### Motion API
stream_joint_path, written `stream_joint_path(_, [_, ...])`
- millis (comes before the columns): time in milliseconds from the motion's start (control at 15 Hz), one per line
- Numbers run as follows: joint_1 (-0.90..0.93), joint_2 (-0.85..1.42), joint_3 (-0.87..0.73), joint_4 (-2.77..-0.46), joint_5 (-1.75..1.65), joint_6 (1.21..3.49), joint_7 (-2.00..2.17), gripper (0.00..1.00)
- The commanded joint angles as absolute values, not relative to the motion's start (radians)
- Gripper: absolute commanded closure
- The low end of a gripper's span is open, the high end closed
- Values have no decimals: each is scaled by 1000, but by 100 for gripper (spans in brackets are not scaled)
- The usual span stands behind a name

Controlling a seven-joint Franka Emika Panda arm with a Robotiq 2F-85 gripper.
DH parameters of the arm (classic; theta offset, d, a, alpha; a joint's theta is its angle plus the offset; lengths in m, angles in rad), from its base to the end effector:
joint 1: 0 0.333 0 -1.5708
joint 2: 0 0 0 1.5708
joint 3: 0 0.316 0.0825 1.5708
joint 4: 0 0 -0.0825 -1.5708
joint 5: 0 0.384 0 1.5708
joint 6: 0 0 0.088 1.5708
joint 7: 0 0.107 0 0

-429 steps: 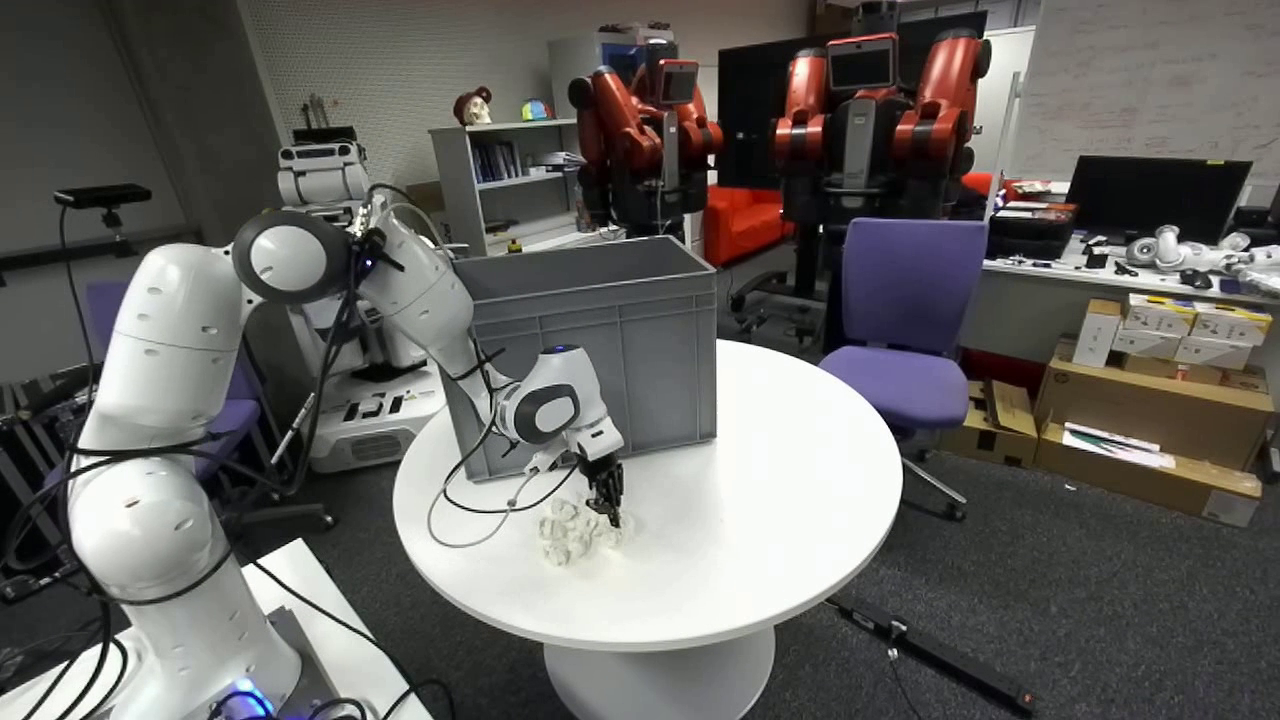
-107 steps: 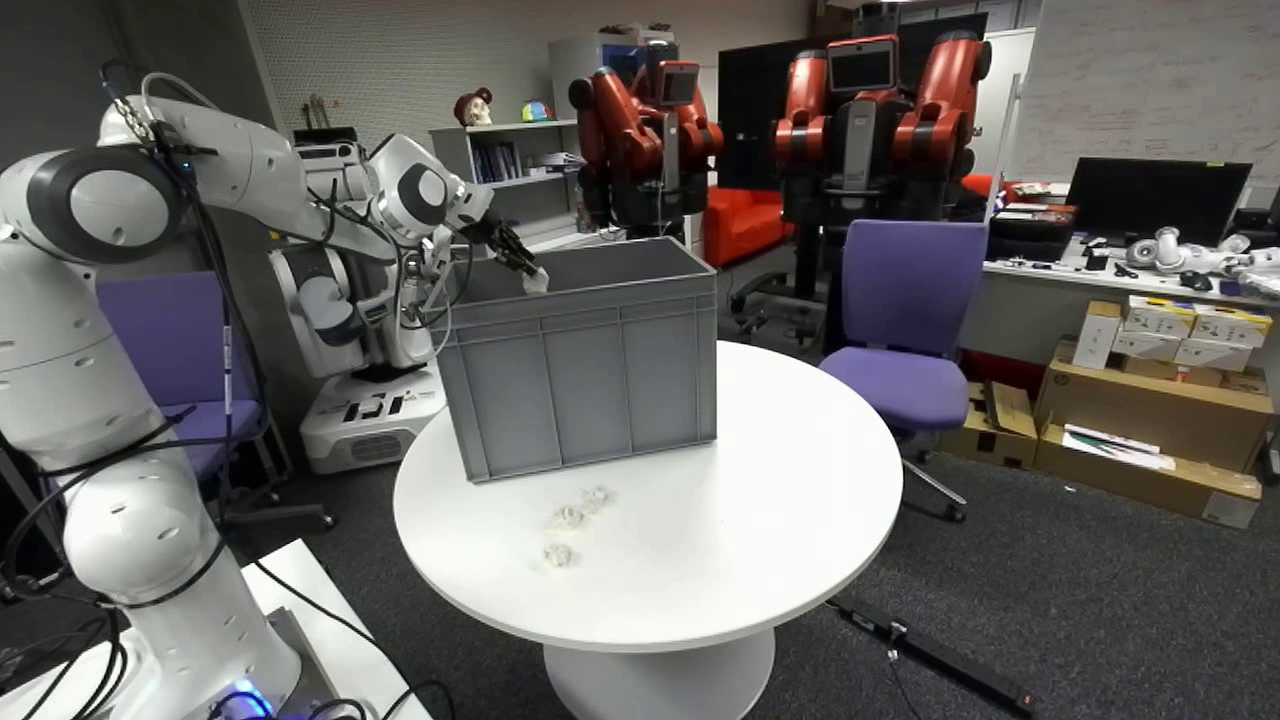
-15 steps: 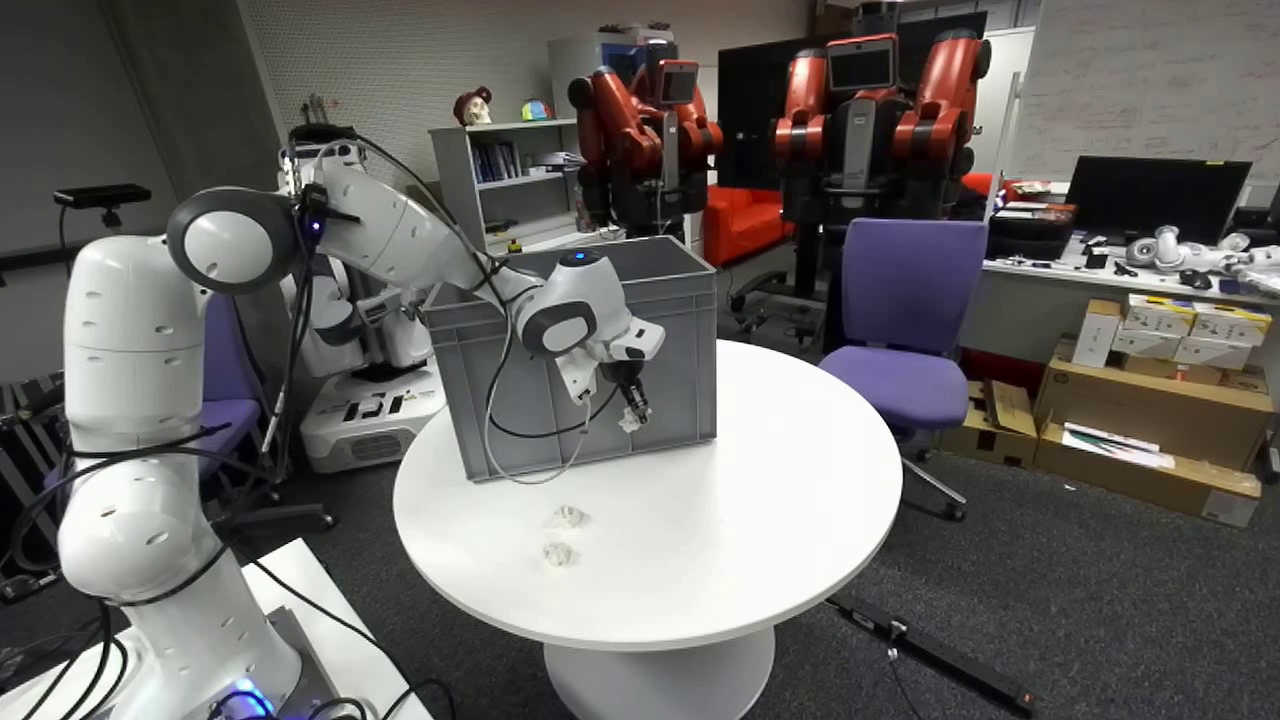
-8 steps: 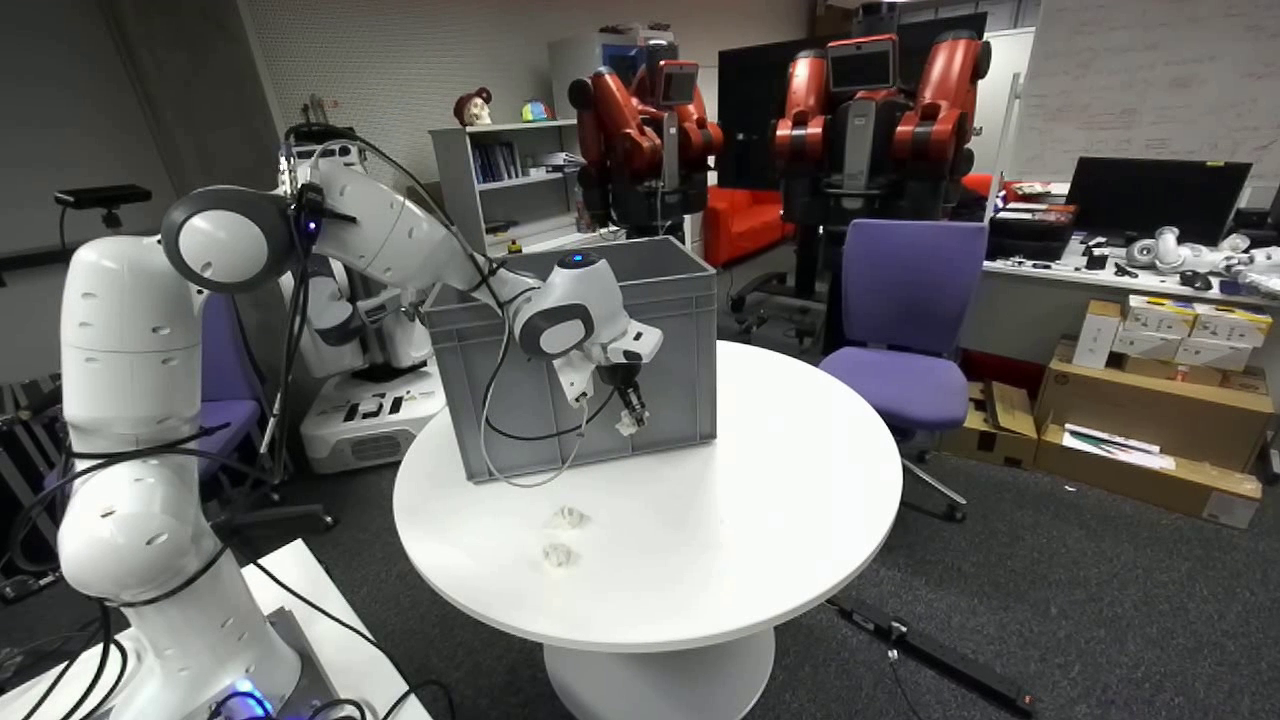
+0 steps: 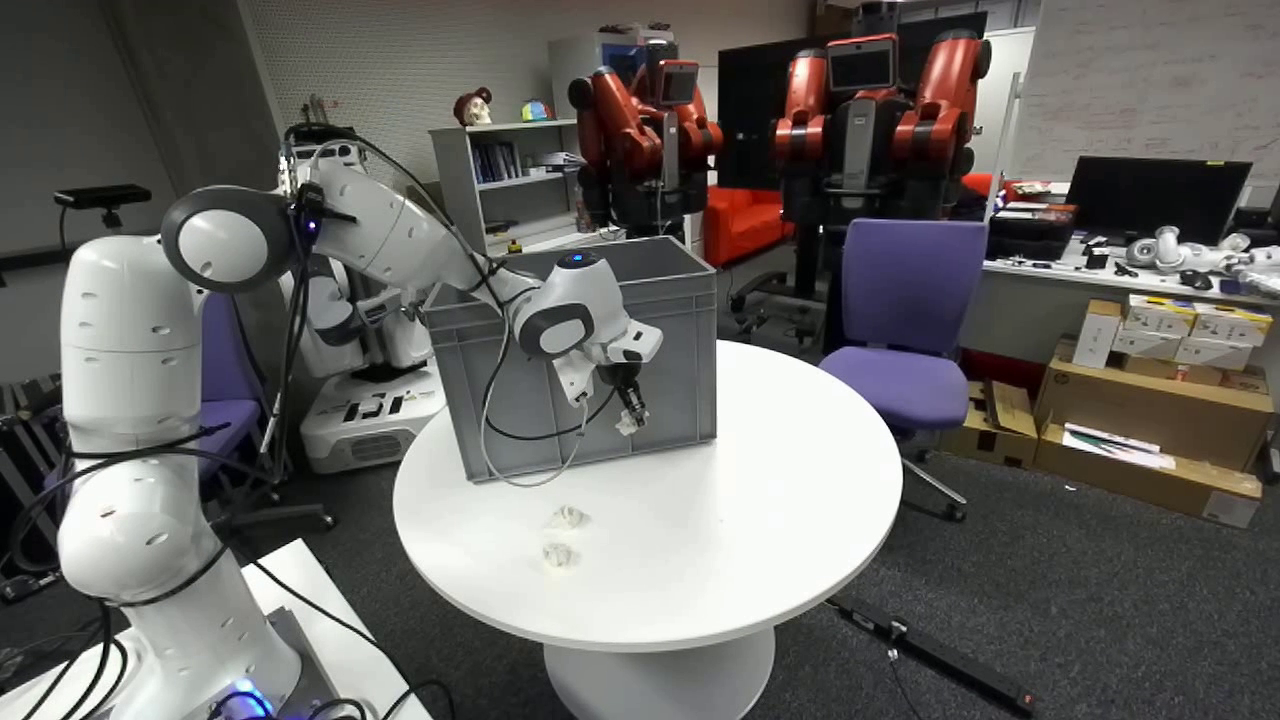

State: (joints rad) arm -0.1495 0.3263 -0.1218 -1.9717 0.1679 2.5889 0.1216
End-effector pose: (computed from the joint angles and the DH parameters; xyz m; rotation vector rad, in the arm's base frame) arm 0.6130 -0.1694 0.3363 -2.9596 0.7726 -0.4606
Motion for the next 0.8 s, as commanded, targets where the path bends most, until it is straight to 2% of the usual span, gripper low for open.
stream_joint_path(0, [-150, 326, -121, -1970, 166, 2587, 123, 93])
stream_joint_path(67, [-150, 326, -121, -1970, 166, 2587, 123, 93])
stream_joint_path(133, [-147, 323, -127, -1974, 159, 2591, 135, 98])
stream_joint_path(733, [-155, 186, -140, -1970, 178, 2661, 155, 98])
